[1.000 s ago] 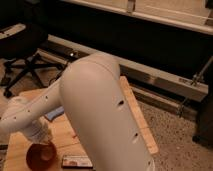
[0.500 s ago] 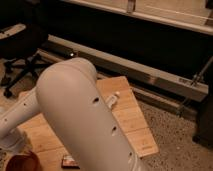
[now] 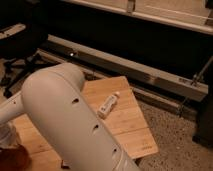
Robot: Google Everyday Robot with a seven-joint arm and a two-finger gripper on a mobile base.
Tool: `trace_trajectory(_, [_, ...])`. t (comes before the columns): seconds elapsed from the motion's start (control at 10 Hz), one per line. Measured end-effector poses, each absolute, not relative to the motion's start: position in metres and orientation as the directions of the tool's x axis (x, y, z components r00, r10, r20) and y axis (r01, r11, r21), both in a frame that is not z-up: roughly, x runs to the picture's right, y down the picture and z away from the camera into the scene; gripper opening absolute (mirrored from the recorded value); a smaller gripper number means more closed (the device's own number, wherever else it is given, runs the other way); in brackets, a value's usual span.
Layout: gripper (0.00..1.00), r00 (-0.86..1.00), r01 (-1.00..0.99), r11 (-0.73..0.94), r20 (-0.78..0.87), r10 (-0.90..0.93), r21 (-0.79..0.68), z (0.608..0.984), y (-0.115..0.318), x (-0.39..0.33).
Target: Drag the ceramic bowl in a circle
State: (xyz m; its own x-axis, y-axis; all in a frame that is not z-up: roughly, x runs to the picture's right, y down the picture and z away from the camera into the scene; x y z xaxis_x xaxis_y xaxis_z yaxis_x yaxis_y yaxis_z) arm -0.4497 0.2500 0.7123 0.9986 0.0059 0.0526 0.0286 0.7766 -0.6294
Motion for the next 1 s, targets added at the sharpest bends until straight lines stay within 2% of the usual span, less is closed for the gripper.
trace_trajectory(0.5, [0.00,0.999,-0.049,0.793,-0.036,0.035,-0.607,0.774,0.200,-0.435])
trace_trajectory(0.7, [0.00,0.989,-0.122,0.796,-0.142,0.046,-0.593,0.795,0.185,-0.397])
trace_trajectory(1.0, [0.00,0.951,-0.255,0.801,-0.289,0.108,-0.542,0.797,0.167,-0.322])
